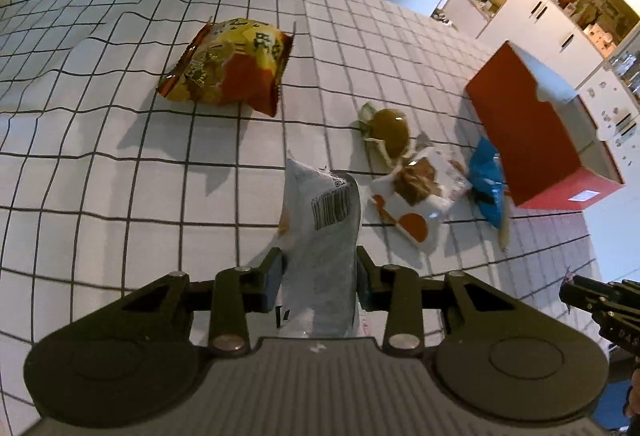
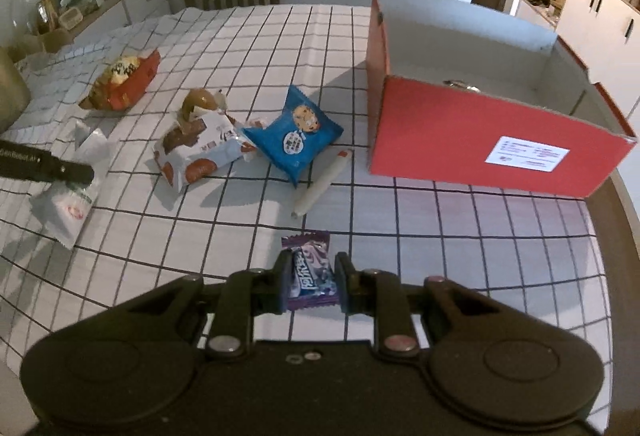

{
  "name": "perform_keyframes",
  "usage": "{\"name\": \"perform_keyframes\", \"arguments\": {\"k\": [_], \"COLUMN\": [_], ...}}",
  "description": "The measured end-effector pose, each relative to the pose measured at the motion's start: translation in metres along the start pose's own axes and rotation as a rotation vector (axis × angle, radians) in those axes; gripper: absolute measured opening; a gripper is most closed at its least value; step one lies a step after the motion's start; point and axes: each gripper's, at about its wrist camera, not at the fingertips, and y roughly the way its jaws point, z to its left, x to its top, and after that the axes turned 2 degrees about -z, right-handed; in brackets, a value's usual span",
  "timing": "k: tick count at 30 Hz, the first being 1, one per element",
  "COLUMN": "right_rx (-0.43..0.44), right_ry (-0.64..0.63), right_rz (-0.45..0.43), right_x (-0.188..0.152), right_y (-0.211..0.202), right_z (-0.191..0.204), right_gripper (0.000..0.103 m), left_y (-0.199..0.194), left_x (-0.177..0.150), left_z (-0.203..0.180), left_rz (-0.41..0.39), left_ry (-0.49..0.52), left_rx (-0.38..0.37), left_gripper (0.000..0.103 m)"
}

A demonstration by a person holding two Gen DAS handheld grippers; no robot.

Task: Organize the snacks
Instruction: 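Lift both held snacks and carry them over the red box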

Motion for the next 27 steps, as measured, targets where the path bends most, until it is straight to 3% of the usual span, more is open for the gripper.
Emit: {"name": "perform_keyframes", "arguments": {"k": [14,27], "right_rx": [-0.002,-0.042], "right_ry": [0.045,0.036], "right_rz": [-0.102,-0.205], "right_x": [0.022,0.064], "right_y": [-0.066,-0.099], "right_z": [-0.011,-0.064], "right_gripper": [0.022,0.022], "left_y": [-0.053,-0.061], "left_x": [0.007,0.040], "left_z": [-0.060,-0.172], "left_rz": [-0.078,-0.158], "left_ry": [0.047,0.170], "left_rx": [-0.096,-0.184], "left_gripper": [0.036,0.036]}}
